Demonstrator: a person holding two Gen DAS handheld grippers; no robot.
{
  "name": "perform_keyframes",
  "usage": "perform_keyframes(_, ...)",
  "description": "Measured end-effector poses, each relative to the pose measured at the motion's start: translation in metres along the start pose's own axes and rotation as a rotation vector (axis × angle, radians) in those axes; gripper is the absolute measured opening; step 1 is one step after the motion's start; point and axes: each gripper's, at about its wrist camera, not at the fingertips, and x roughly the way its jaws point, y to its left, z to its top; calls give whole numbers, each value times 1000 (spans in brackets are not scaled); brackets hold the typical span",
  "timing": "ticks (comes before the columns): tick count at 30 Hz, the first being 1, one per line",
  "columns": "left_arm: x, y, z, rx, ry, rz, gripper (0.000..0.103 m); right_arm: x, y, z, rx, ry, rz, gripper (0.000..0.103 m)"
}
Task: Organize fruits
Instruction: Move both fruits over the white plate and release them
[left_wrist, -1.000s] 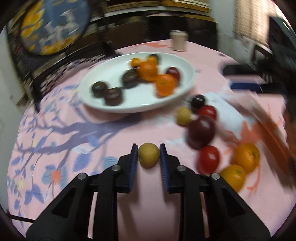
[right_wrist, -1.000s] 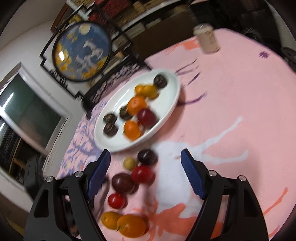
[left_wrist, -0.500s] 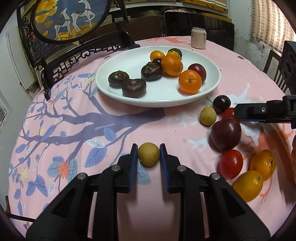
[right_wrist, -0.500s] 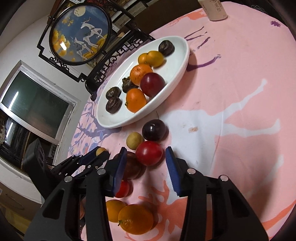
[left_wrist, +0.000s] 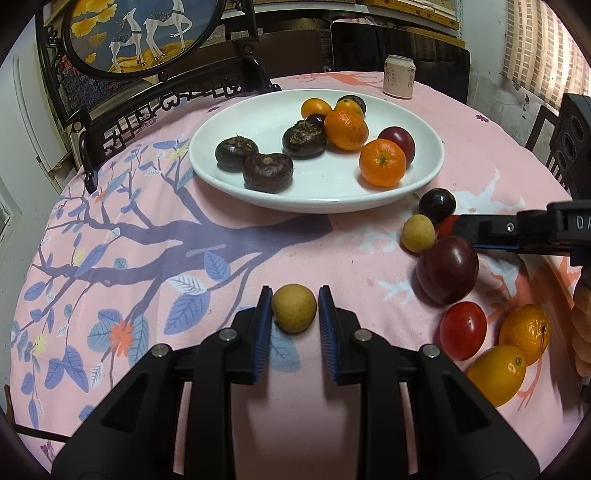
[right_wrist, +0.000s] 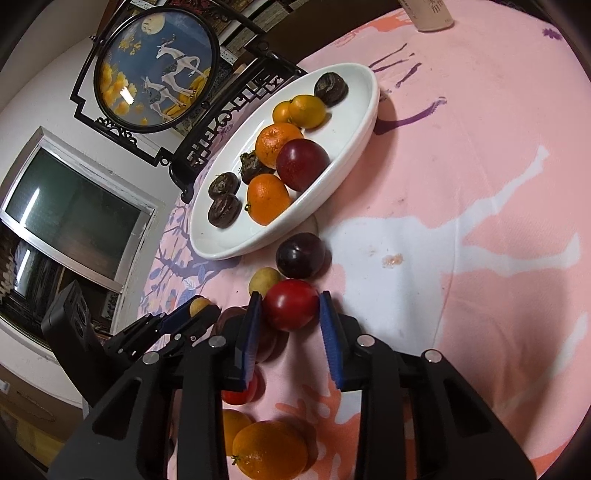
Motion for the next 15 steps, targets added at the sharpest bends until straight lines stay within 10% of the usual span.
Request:
perform_keyframes(8,-31,5,31,-49,-138,0,24,-45,30,9,-143,-246,-123,31)
perform_keyframes(15,5,-4,89,-75,-120,55,25,-26,42,64,-165,-278,-218,31)
